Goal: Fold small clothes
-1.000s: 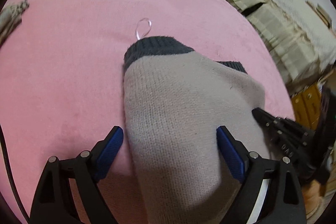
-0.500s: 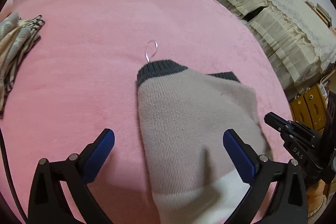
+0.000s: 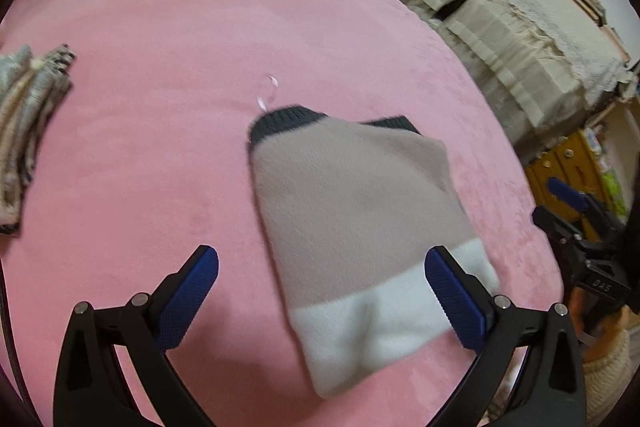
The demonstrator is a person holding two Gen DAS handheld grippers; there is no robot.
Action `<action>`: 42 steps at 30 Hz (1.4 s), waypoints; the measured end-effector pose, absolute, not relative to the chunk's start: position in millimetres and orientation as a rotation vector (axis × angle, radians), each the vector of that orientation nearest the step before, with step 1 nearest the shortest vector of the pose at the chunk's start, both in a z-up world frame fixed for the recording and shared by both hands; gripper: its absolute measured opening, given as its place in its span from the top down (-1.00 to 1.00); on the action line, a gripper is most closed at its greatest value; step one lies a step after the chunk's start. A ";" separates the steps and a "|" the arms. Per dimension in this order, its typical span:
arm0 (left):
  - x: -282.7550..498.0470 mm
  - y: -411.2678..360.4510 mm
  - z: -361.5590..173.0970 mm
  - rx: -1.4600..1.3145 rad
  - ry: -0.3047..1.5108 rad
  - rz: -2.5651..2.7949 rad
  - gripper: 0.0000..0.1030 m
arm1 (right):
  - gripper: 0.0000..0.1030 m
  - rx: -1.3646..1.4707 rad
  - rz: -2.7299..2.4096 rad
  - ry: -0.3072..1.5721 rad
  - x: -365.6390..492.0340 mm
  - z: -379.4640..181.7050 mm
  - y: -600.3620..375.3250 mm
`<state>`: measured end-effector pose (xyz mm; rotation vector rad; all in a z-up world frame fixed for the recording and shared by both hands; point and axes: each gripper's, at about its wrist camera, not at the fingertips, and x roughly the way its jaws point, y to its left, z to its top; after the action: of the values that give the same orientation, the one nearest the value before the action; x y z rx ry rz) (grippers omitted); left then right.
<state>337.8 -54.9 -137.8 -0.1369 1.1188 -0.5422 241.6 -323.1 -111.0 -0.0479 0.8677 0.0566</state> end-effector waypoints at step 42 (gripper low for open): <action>351.4 -81.3 -256.3 -0.433 1.240 -0.727 -0.30 | -0.04 0.633 0.547 1.100 289.3 -265.9 -370.4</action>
<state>351.4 -81.3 -256.3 -0.4326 1.2402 -0.7265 289.3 -370.4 -265.9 0.6333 1.1000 0.5467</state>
